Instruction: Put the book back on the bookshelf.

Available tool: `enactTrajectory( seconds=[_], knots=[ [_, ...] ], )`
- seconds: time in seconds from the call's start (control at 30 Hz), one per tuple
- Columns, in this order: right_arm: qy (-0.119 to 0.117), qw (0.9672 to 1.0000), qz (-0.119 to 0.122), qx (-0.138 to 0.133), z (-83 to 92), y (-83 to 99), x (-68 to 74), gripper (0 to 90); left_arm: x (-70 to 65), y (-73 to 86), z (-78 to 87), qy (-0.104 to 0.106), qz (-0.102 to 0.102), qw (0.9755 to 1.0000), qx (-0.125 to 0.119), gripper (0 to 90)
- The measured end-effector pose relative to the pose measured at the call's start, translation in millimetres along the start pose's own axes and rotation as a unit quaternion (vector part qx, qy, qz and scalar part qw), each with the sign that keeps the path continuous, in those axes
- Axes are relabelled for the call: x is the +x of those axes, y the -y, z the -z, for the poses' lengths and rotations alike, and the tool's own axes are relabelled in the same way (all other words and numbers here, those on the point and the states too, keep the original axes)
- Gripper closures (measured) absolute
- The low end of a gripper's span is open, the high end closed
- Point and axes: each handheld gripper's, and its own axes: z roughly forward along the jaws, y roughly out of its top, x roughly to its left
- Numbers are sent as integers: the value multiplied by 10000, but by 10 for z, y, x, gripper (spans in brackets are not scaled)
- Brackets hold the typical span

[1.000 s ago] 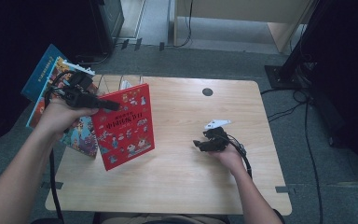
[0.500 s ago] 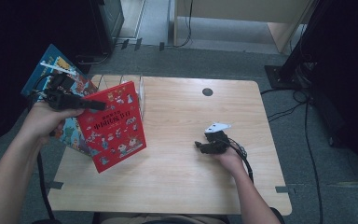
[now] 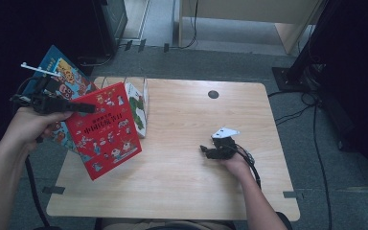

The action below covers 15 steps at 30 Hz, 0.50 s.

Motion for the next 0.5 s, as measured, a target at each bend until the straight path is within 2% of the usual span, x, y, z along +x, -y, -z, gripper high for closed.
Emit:
enactTrajectory(
  seconds=[0.17,0.37,0.5],
  knots=[
    [7,10000,-13,3,0,0,1,320,41,47,92,-92,74,9999,-39,794],
    [6,10000,-10,3,-3,-2,1,316,115,94,210,-189,289,9993,-134,794],
    [8,10000,-2,17,-3,-3,0,313,165,120,266,-253,335,9989,-191,793]
  ],
)
